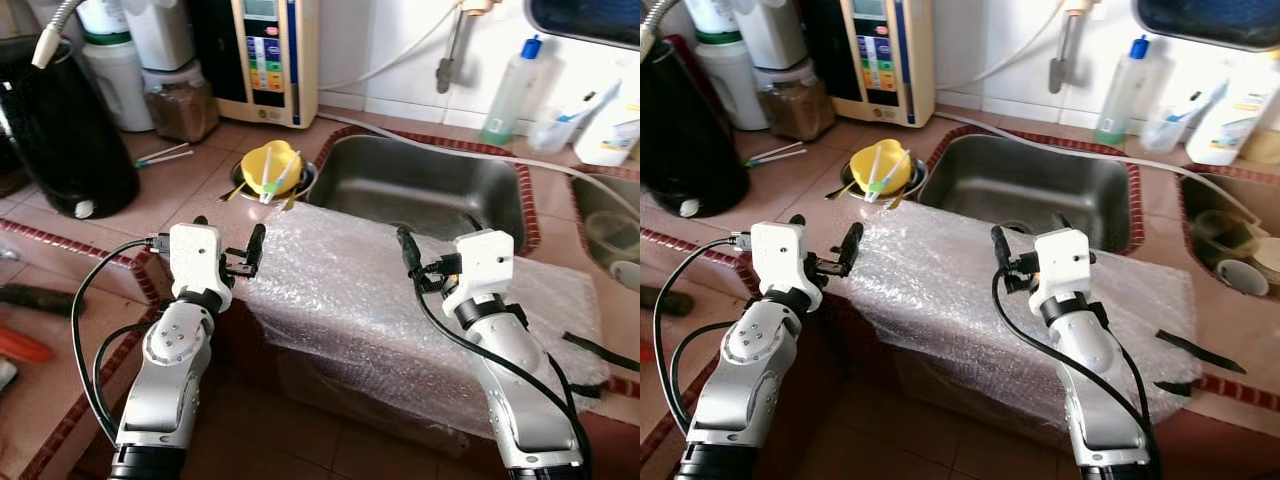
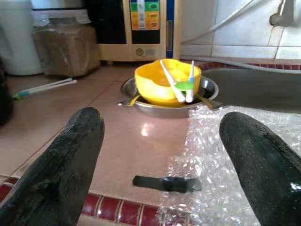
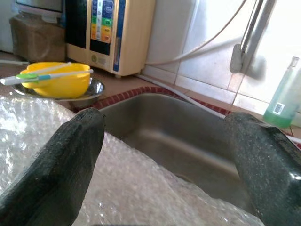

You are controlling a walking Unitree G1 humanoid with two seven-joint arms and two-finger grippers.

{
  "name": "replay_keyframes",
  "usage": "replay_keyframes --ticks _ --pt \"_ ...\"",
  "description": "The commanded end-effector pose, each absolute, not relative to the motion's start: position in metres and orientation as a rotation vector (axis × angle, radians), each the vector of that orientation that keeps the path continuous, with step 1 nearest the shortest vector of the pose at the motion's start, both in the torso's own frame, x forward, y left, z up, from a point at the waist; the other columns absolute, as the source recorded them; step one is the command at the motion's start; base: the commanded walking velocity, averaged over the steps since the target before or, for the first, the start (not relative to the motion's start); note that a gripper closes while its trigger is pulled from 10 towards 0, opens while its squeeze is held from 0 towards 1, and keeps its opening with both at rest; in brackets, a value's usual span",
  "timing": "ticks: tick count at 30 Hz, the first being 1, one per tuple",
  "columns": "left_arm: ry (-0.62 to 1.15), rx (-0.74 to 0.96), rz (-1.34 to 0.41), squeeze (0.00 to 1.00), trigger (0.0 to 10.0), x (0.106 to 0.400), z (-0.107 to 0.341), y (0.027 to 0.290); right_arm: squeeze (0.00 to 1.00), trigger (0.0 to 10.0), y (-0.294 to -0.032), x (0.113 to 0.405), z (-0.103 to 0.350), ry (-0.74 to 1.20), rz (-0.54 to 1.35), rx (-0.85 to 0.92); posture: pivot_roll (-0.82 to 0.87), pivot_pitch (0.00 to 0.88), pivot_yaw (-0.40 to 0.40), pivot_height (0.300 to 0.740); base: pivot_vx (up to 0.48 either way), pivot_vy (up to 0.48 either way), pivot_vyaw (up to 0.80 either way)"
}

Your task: Kitchen organization

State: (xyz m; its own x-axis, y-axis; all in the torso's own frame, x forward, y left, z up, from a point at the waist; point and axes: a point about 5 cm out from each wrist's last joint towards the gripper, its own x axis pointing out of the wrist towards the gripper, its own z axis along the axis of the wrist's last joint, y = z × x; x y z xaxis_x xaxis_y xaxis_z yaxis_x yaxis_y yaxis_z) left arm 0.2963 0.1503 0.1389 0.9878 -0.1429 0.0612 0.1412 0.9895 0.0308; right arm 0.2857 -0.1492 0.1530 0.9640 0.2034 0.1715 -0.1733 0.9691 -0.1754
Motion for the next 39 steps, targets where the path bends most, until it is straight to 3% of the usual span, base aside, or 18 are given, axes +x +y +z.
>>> replay_keyframes --ticks 1,11,31,39 --pt "-0.077 0.021 -0.168 0.00 10.0 0.300 0.143 0.148 0.00 10.0 -0.150 0.286 0.153 -0.194 0.182 -0.166 0.01 0.000 0.054 0.740 0.000 0.000 -0.67" --pt "-0.090 0.024 -0.202 0.00 10.0 0.304 0.146 0.146 0.00 10.0 -0.146 0.288 0.157 -0.204 0.184 -0.178 -0.01 0.000 0.056 0.740 0.000 0.000 -0.55" --pt "-0.122 -0.024 -0.187 0.00 10.0 0.298 0.150 0.144 0.00 10.0 -0.140 0.289 0.160 -0.222 0.236 -0.196 0.00 0.000 0.019 0.740 0.000 0.000 0.00" --pt "-0.125 -0.037 -0.205 0.00 10.0 0.298 0.150 0.141 0.00 10.0 -0.140 0.287 0.159 -0.219 0.239 -0.201 0.00 0.000 0.015 0.740 0.297 0.000 0.00"
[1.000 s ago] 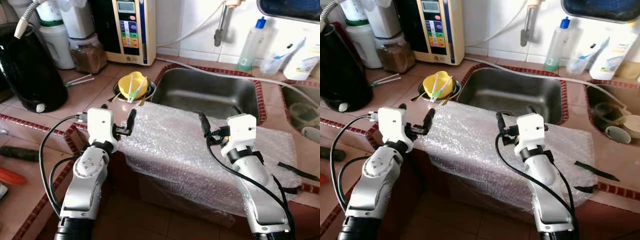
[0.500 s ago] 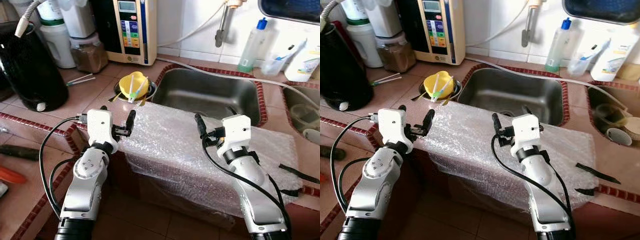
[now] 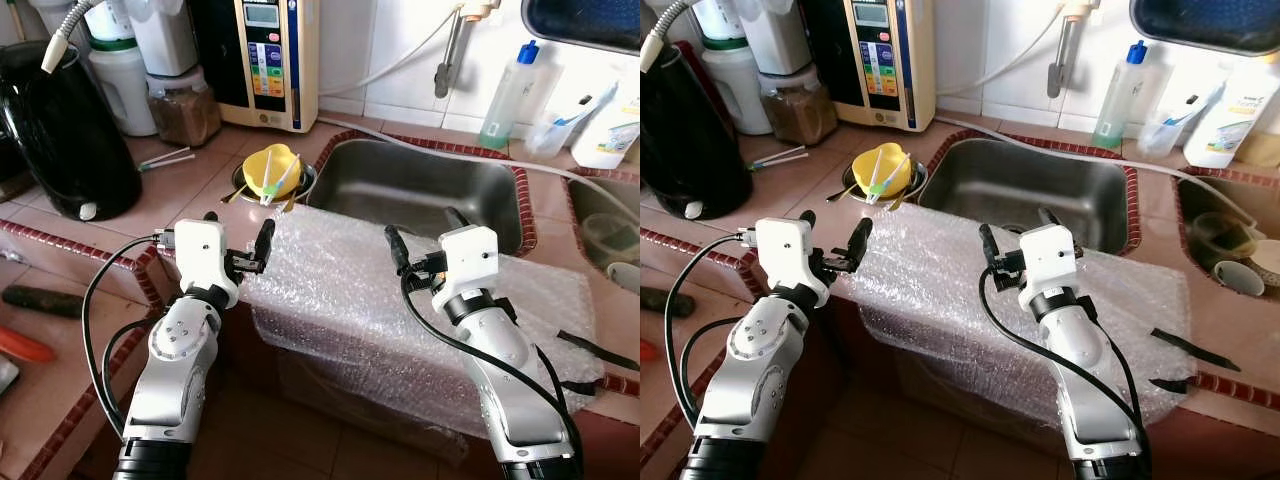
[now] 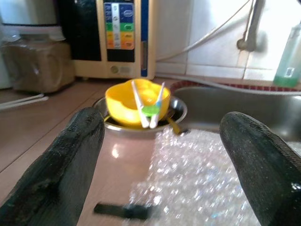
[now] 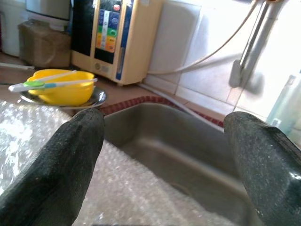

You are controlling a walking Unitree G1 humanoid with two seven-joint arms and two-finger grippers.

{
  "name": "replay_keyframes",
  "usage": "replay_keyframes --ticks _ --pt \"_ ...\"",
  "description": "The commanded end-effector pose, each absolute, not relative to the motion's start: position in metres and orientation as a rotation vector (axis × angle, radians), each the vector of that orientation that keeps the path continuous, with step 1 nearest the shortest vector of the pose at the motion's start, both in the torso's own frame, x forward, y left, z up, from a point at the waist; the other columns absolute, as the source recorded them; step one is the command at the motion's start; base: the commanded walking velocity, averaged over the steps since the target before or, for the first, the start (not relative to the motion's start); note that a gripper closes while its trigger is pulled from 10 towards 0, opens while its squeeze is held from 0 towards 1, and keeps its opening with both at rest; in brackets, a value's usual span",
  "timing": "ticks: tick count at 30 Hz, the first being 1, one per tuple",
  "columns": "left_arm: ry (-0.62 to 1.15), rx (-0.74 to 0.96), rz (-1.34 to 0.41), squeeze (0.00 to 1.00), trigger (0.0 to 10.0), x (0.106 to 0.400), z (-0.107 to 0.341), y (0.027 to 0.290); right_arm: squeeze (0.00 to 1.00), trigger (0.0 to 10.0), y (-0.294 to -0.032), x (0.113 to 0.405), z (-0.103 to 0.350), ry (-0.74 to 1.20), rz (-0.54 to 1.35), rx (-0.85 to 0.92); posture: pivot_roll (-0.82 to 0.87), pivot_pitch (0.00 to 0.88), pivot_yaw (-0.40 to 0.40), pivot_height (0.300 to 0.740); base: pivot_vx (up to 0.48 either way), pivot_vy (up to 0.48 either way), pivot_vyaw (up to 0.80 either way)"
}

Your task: Kitchen organization

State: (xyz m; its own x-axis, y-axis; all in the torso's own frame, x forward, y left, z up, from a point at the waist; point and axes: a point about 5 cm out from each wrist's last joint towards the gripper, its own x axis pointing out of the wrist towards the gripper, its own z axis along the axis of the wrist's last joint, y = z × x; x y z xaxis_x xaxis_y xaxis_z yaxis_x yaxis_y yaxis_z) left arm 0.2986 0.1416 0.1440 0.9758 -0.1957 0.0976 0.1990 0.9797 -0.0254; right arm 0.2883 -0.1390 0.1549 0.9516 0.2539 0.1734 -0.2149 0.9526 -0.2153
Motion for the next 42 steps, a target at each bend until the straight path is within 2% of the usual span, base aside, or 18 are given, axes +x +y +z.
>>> replay_keyframes --ticks 1,11,16,29,42 --pt "-0.125 -0.040 -0.204 0.00 10.0 0.2983 0.1500 0.1410 0.00 10.0 -0.1398 0.2875 0.1592 -0.219 0.242 -0.203 0.00 0.000 0.014 0.740 0.322 0.000 0.00" --pt "-0.125 -0.039 -0.204 0.00 10.0 0.2986 0.1499 0.1408 0.00 10.0 -0.1408 0.2898 0.1599 -0.222 0.248 -0.214 0.00 0.000 0.009 0.740 0.322 0.000 0.00" --pt "-0.124 -0.037 -0.205 0.00 10.0 0.2986 0.1497 0.1410 0.00 10.0 -0.1375 0.2894 0.1631 -0.261 0.292 -0.317 0.00 0.000 0.013 0.740 0.299 0.000 0.00" --pt "-0.112 -0.036 -0.216 0.00 10.0 0.2972 0.1477 0.1391 0.00 10.0 -0.1386 0.2873 0.1594 -0.244 0.276 -0.292 0.00 0.000 0.014 0.740 0.293 0.000 0.00" --pt "-0.099 -0.026 -0.224 0.00 10.0 0.2971 0.1459 0.1360 0.00 10.0 -0.1410 0.2876 0.1589 -0.242 0.268 -0.294 0.00 0.000 0.015 0.740 0.000 0.000 0.00"
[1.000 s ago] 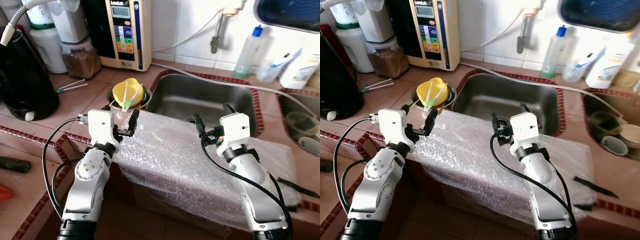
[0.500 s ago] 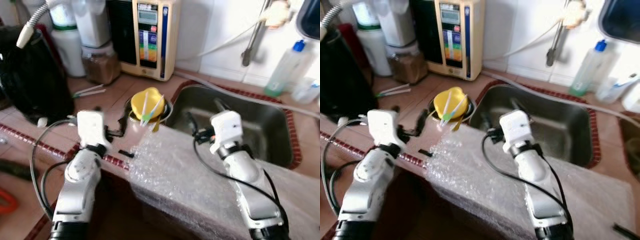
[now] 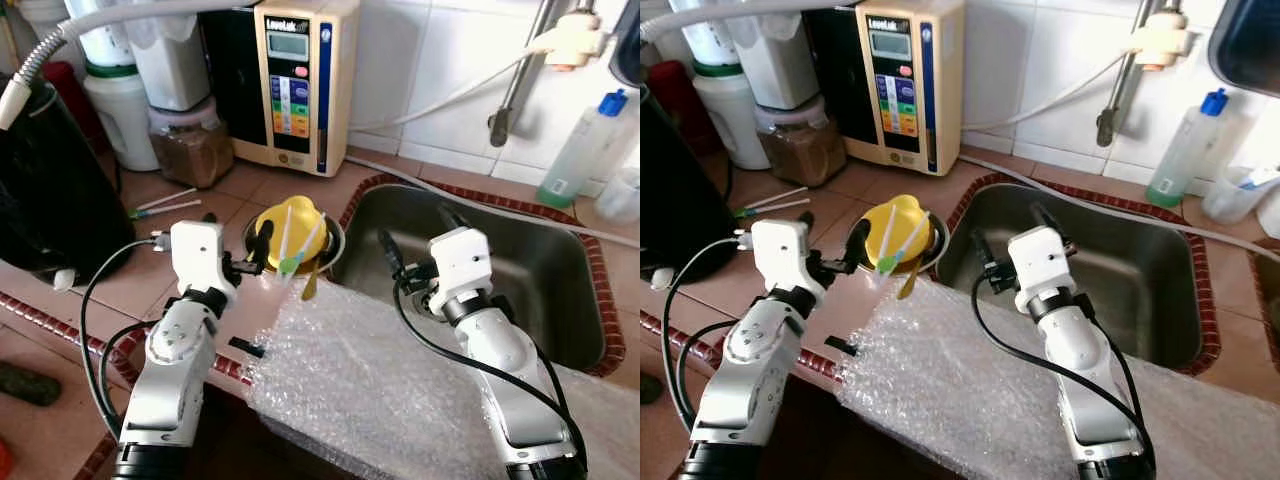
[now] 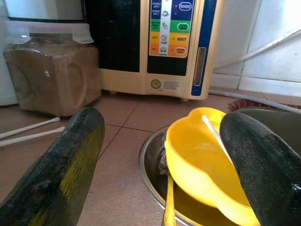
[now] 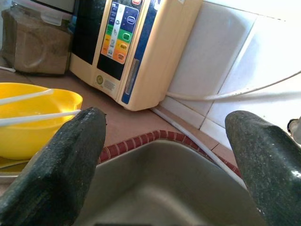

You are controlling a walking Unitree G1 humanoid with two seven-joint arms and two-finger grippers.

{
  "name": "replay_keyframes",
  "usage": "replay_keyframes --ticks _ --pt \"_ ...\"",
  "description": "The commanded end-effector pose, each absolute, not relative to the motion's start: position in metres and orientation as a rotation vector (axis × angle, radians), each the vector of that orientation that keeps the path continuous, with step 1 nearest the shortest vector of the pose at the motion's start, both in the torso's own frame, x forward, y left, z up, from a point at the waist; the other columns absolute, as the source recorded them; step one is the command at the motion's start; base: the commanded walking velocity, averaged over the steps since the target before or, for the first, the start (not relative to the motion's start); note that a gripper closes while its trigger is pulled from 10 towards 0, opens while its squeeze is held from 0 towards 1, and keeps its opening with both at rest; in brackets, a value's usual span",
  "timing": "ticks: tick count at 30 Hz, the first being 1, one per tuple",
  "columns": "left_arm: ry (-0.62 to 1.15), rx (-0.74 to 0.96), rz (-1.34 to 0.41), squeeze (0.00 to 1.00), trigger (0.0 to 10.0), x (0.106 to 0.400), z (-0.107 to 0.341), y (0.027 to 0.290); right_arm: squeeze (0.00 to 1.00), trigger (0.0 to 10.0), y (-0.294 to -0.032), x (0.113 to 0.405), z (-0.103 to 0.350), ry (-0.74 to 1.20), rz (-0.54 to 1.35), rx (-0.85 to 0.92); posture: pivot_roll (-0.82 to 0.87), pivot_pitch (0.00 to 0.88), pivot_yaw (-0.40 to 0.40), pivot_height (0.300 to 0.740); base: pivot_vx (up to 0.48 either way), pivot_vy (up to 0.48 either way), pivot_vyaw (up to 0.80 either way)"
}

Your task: Kitchen organization

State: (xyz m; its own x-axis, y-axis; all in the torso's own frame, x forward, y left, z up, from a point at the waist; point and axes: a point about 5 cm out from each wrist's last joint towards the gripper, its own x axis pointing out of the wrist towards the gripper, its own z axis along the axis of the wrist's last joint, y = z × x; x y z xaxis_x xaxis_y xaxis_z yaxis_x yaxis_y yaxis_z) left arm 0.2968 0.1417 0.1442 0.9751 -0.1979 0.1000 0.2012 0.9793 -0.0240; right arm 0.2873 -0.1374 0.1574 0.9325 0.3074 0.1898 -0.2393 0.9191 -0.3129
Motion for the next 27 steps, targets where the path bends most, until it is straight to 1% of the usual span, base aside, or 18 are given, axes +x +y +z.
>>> replay_keyframes --ticks 1,2,5,15,18,19,27 --pt "-0.099 -0.025 -0.227 0.00 10.0 0.2969 0.1458 0.1353 0.00 10.0 -0.1411 0.2876 0.1588 -0.241 0.268 -0.294 0.00 0.000 0.015 0.740 0.000 0.000 0.00" --pt "-0.099 -0.026 -0.227 0.00 10.0 0.2968 0.1457 0.1353 0.00 10.0 -0.1409 0.2877 0.1588 -0.241 0.268 -0.294 0.00 0.000 0.015 0.740 0.000 0.000 0.00" --pt "-0.098 -0.037 -0.232 0.00 10.0 0.2963 0.1456 0.1355 0.00 10.0 -0.1406 0.2877 0.1588 -0.240 0.269 -0.294 0.00 0.000 0.014 0.740 0.000 -0.409 0.00" --pt "-0.094 -0.040 -0.228 0.00 10.0 0.2958 0.1447 0.1353 0.00 10.0 -0.1404 0.2877 0.1581 -0.238 0.276 -0.303 0.00 0.000 0.009 0.740 0.000 -0.478 0.00" --pt "-0.092 -0.041 -0.224 0.00 10.0 0.2958 0.1444 0.1354 0.00 10.0 -0.1403 0.2874 0.1579 -0.236 0.277 -0.305 0.00 0.000 0.009 0.740 0.000 -0.336 0.00" --pt "-0.107 -0.070 -0.220 0.00 10.0 0.2953 0.1458 0.1362 0.00 10.0 -0.1403 0.2872 0.1575 -0.235 0.278 -0.306 0.00 0.000 0.008 0.740 0.000 0.000 0.00" --pt "-0.110 -0.031 -0.152 0.00 10.0 0.2943 0.1460 0.1432 0.00 10.0 -0.1399 0.2863 0.1561 -0.231 0.287 -0.312 0.00 0.000 0.006 0.740 0.000 0.000 0.00"
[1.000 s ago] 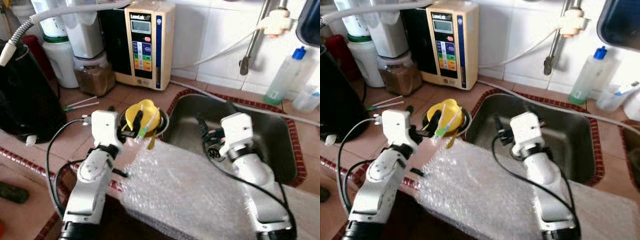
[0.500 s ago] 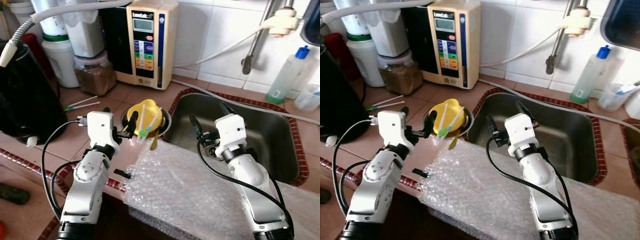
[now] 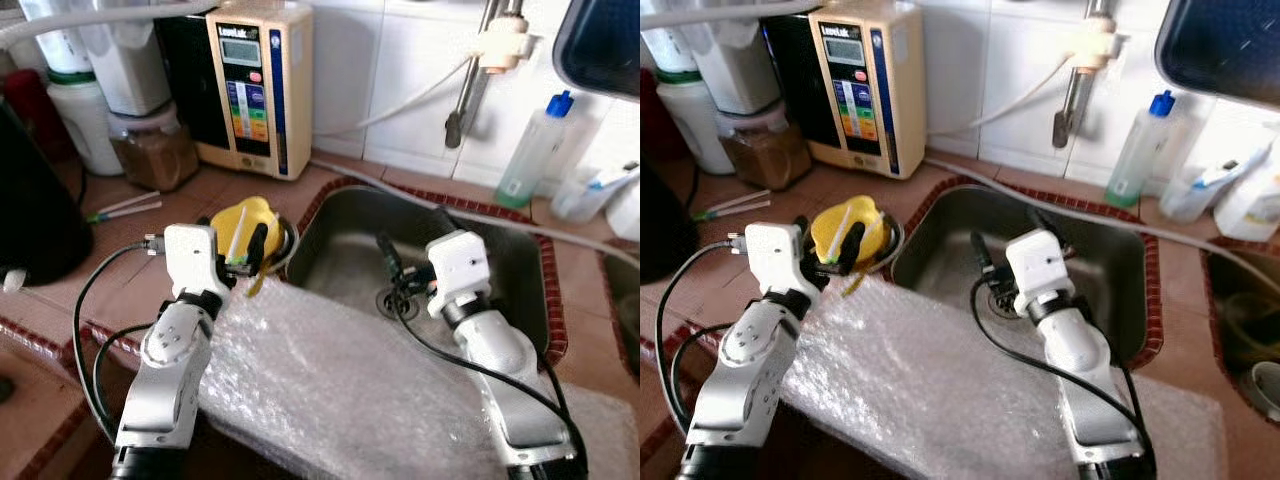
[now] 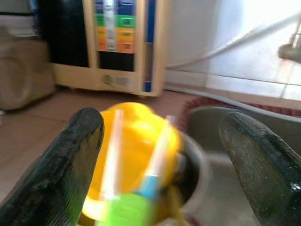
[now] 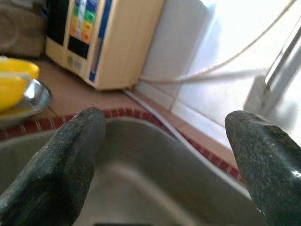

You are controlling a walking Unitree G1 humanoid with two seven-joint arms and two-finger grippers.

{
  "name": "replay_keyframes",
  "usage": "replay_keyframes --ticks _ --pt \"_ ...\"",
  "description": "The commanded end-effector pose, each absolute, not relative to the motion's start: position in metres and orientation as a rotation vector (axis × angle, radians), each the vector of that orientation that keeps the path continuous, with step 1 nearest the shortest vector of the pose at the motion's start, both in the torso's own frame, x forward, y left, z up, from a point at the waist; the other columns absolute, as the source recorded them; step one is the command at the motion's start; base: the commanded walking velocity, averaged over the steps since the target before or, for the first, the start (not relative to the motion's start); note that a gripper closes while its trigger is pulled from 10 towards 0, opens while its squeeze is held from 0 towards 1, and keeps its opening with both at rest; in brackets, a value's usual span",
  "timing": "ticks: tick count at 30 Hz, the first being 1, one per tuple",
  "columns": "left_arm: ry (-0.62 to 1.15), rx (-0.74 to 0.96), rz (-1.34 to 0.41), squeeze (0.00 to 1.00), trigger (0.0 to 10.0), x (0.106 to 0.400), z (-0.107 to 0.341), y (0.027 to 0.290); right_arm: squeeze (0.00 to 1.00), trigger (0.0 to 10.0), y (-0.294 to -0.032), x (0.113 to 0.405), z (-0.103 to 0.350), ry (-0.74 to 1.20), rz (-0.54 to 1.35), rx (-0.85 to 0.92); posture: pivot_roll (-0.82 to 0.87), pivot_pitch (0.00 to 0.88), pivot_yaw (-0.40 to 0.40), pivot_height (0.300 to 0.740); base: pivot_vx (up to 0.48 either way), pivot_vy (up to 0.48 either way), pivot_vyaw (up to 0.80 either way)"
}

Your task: Kitchen organization

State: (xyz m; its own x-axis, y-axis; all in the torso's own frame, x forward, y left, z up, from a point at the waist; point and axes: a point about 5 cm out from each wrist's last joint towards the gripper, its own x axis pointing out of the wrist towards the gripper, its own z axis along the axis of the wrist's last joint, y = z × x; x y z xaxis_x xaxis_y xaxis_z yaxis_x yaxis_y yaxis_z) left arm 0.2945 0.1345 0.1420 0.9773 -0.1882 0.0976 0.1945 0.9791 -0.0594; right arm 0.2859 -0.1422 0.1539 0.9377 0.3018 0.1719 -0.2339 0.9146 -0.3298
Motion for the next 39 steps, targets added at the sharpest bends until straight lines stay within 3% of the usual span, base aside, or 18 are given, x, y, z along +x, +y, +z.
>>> replay_keyframes --ticks 1,5,14,27,39 --pt "-0.111 -0.020 -0.139 0.00 10.0 0.294 0.146 0.145 0.00 10.0 -0.140 0.286 0.156 -0.231 0.288 -0.312 0.00 0.000 0.006 0.740 0.000 0.000 0.00" --pt "-0.099 0.064 -0.077 0.00 10.0 0.291 0.145 0.154 0.00 10.0 -0.138 0.285 0.156 -0.228 0.318 -0.315 0.00 0.000 0.007 0.740 0.000 0.000 0.00" --pt "-0.055 0.064 -0.088 0.00 10.0 0.280 0.146 0.169 0.00 10.0 -0.134 0.281 0.168 -0.226 0.425 -0.298 0.00 0.000 0.006 0.740 0.000 0.000 0.00" --pt "0.069 0.005 -0.331 0.00 10.0 0.275 0.135 0.140 0.00 10.0 -0.120 0.275 0.162 -0.179 0.577 -0.310 0.01 0.000 0.003 0.740 0.000 0.000 0.00" --pt "0.141 0.005 -0.298 0.00 10.0 0.277 0.129 0.144 0.00 10.0 -0.119 0.272 0.156 -0.159 0.584 -0.320 0.01 0.000 0.008 0.740 0.000 0.000 0.00"
